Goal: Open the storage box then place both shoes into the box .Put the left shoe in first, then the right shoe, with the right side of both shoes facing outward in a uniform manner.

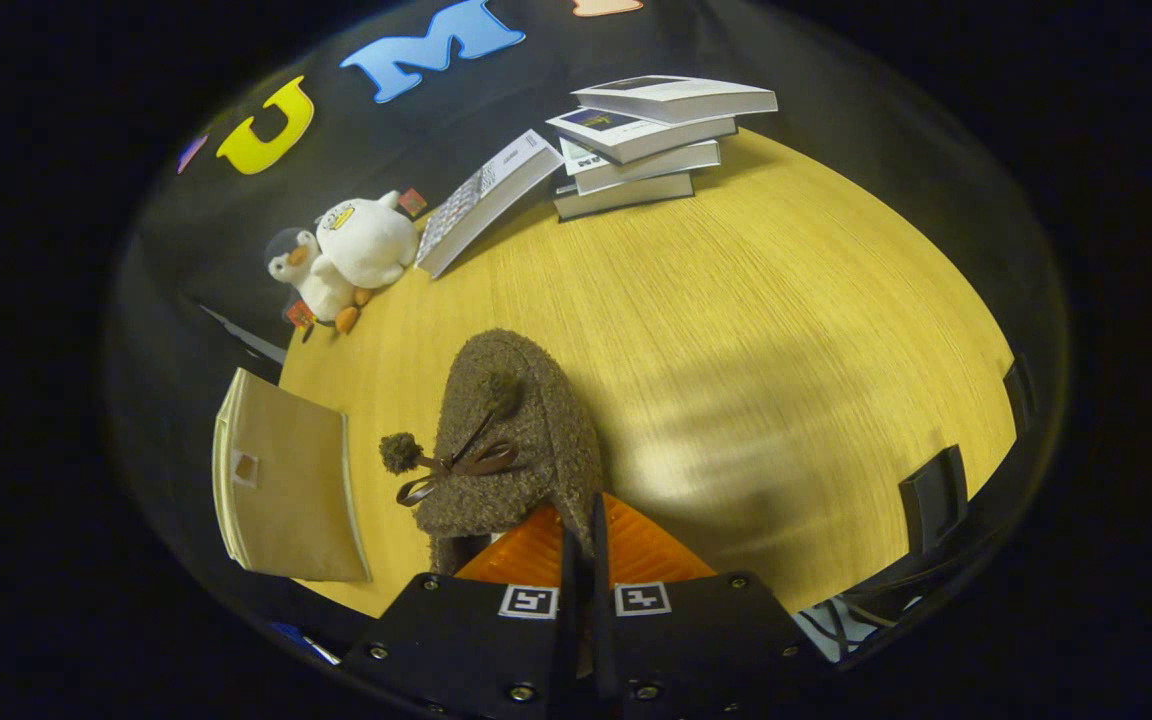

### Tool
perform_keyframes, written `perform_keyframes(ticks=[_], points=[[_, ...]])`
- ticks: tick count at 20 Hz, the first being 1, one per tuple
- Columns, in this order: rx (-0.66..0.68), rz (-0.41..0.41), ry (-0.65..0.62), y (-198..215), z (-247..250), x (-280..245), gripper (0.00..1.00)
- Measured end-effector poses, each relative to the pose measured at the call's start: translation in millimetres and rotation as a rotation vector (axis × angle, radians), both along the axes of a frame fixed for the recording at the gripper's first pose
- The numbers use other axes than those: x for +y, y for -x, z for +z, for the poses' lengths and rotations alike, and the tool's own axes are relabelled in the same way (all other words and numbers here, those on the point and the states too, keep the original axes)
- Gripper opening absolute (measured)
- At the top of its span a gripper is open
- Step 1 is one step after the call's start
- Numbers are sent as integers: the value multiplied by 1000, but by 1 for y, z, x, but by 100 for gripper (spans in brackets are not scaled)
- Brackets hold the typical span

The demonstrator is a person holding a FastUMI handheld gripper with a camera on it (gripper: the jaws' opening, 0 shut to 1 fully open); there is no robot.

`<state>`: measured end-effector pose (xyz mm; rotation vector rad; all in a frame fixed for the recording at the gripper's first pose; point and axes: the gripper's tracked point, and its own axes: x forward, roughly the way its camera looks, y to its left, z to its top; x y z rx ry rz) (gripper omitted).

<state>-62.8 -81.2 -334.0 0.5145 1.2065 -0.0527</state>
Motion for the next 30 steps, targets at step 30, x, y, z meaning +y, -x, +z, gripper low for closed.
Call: perform_keyframes(ticks=[30], points=[[-180, 187, -229, -83, 139, 289, 6]])
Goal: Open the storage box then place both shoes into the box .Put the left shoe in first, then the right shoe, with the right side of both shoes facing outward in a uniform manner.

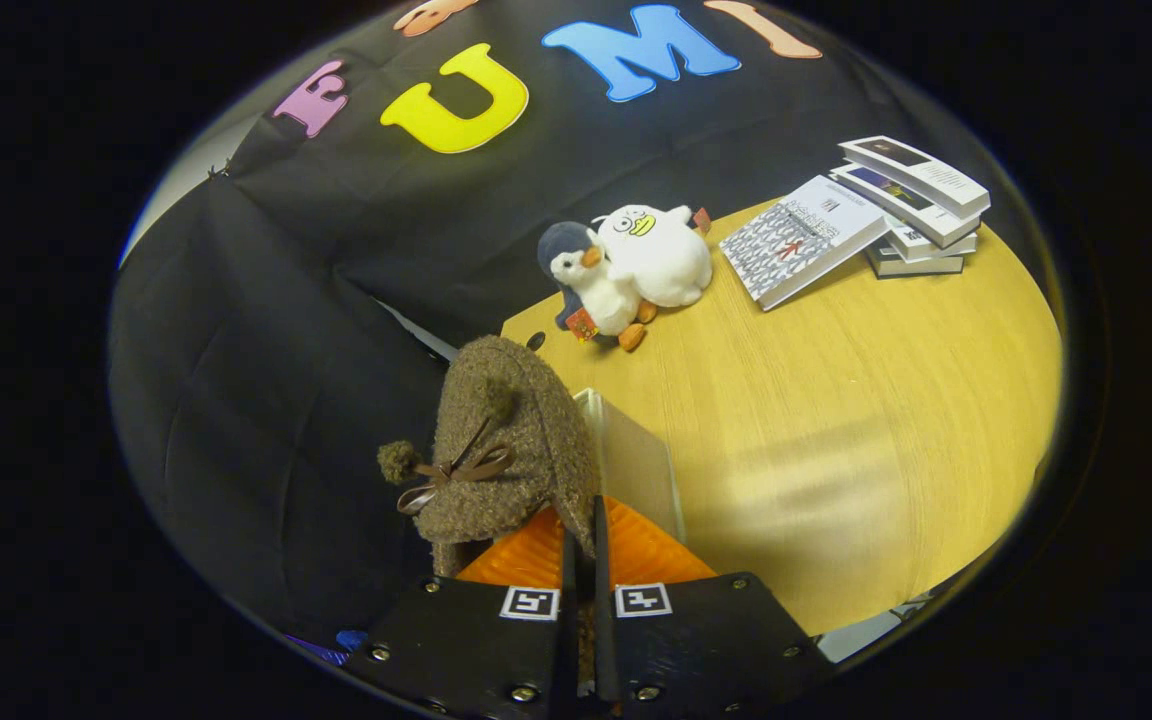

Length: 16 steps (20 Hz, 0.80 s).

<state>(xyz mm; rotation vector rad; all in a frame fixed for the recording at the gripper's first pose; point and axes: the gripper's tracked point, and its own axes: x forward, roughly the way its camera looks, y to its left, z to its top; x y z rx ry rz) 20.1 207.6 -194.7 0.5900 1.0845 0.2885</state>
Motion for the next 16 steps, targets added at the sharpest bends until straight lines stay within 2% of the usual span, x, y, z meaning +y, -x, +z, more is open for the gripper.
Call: perform_keyframes(ticks=[5, 10, 11, 12, 13, 14, 16], points=[[26, 28, 6, 4, -16, 36, 6], [31, 28, 68, 4, -32, 46, 7], [18, 24, 84, 2, -34, 45, 11], [0, 24, 97, -2, -32, 43, 16], [-20, 20, 92, -5, -27, 42, 36], [-36, 11, 90, -7, -24, 41, 47], [-67, 0, 104, -14, -15, 31, 81]])
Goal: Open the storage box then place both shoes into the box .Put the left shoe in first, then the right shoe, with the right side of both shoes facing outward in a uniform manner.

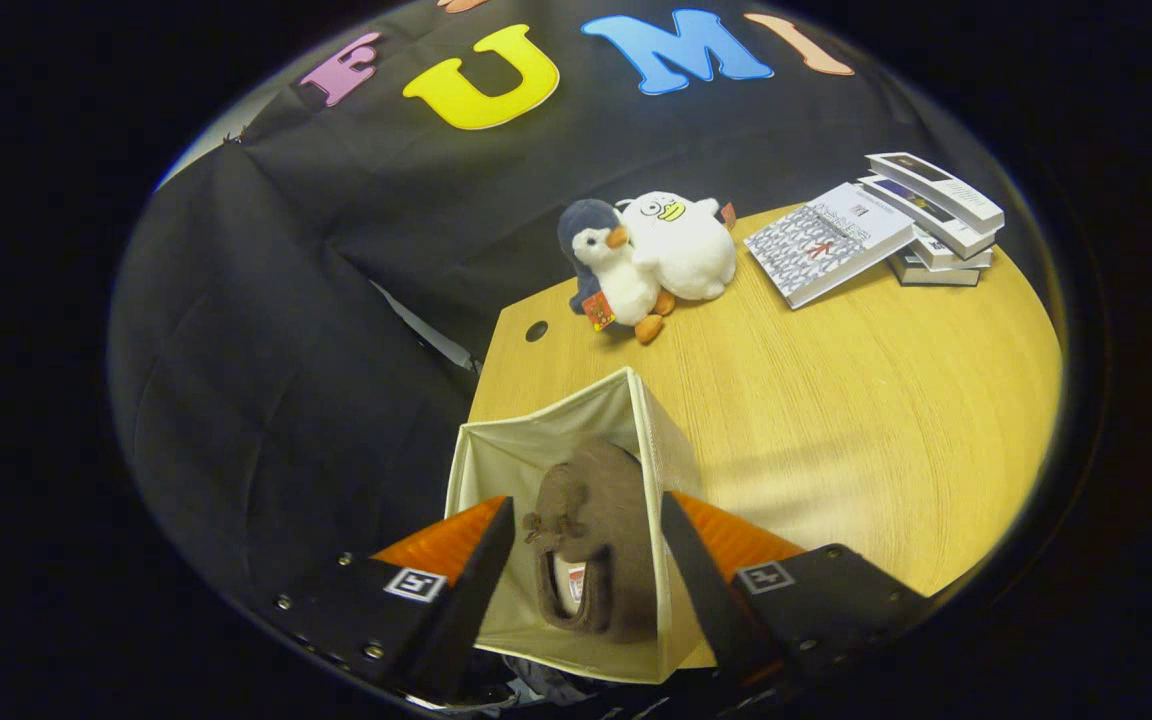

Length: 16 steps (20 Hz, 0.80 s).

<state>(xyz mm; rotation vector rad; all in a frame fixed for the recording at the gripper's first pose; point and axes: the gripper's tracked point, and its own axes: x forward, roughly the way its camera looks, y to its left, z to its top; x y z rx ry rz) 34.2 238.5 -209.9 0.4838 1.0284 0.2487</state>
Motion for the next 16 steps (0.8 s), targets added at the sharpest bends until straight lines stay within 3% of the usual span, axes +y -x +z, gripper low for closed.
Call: perform_keyframes(ticks=[1, 8, 16], points=[[-18, 1, 9, -3, 2, -4, 98], [-194, 21, 59, -14, 40, -48, 98], [-401, -11, 262, -23, 89, -146, 98]])
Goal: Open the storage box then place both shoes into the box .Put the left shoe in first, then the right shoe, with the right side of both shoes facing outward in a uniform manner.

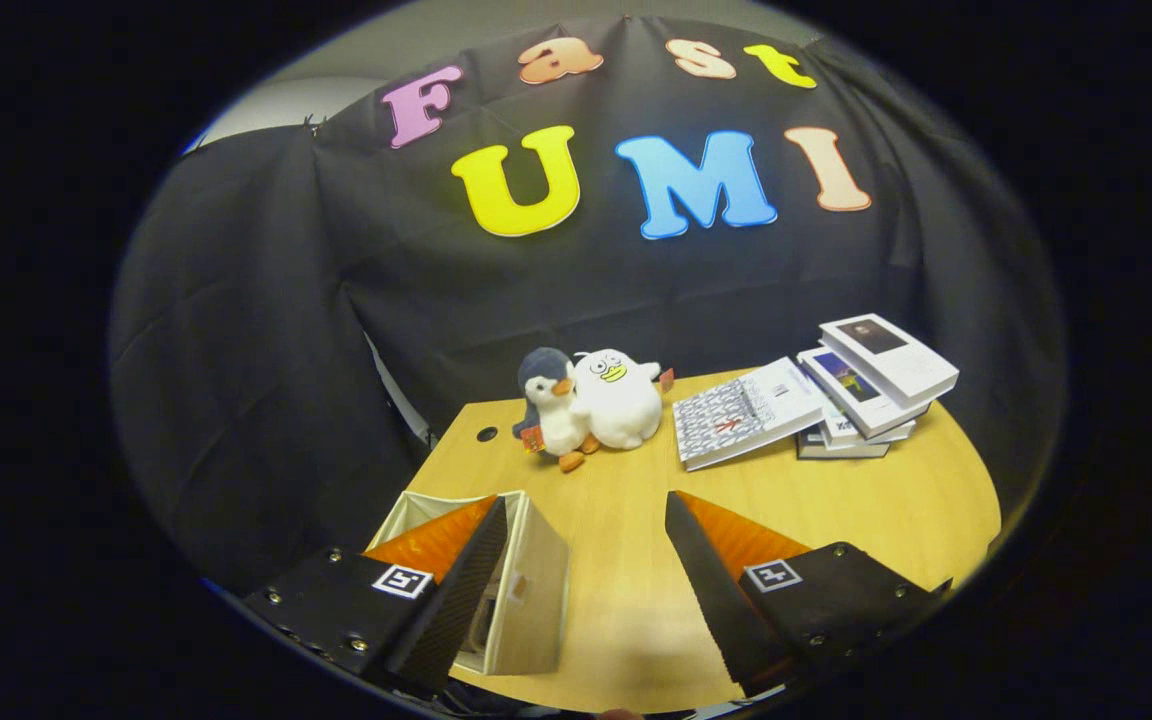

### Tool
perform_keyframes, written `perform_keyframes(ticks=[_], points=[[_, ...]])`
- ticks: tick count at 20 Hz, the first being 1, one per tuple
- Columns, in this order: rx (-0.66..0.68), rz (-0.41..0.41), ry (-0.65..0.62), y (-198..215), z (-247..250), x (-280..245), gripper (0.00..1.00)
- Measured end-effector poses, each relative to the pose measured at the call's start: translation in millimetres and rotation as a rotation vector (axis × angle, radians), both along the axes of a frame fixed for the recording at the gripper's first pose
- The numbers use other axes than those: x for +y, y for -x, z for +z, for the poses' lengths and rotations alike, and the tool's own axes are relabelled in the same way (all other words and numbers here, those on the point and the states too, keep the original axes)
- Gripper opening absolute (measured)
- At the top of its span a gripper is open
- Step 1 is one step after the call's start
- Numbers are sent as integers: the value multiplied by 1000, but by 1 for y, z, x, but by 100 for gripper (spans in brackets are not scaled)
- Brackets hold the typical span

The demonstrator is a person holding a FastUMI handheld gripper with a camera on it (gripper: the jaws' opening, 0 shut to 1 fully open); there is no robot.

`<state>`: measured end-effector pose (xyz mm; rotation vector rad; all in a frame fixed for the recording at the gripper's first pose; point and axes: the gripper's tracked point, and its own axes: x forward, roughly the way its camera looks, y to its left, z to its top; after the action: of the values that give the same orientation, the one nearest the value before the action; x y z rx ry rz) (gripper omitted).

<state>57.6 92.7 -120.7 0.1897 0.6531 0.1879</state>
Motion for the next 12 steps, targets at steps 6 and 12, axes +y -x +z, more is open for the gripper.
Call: perform_keyframes(ticks=[6, 12], points=[[-115, -47, 96, 4, 29, -63, 98], [-212, -106, 169, 11, 44, -115, 98]])
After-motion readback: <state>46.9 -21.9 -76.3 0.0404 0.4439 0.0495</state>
